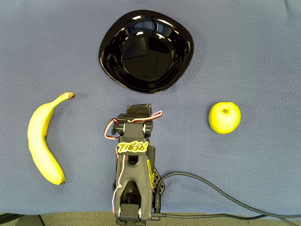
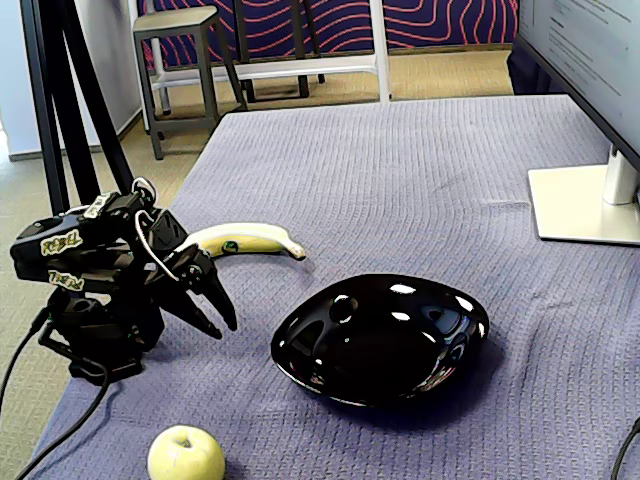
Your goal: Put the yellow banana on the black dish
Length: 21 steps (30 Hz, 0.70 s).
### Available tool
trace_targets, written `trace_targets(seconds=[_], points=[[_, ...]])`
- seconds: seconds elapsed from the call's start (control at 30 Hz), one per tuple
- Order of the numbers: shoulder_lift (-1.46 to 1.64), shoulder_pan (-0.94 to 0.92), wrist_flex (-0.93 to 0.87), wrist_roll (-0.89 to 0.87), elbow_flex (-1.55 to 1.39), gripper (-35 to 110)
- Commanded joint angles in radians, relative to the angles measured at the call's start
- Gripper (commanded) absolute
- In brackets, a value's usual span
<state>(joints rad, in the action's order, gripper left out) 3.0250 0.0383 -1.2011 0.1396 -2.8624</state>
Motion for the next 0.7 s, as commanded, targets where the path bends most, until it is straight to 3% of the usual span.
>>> trace_targets(seconds=[0.0, 0.67], points=[[-0.048, -0.002, 0.025, -0.014, 0.086, 0], [-0.173, 0.034, 0.025, -0.015, 0.193, 0]])
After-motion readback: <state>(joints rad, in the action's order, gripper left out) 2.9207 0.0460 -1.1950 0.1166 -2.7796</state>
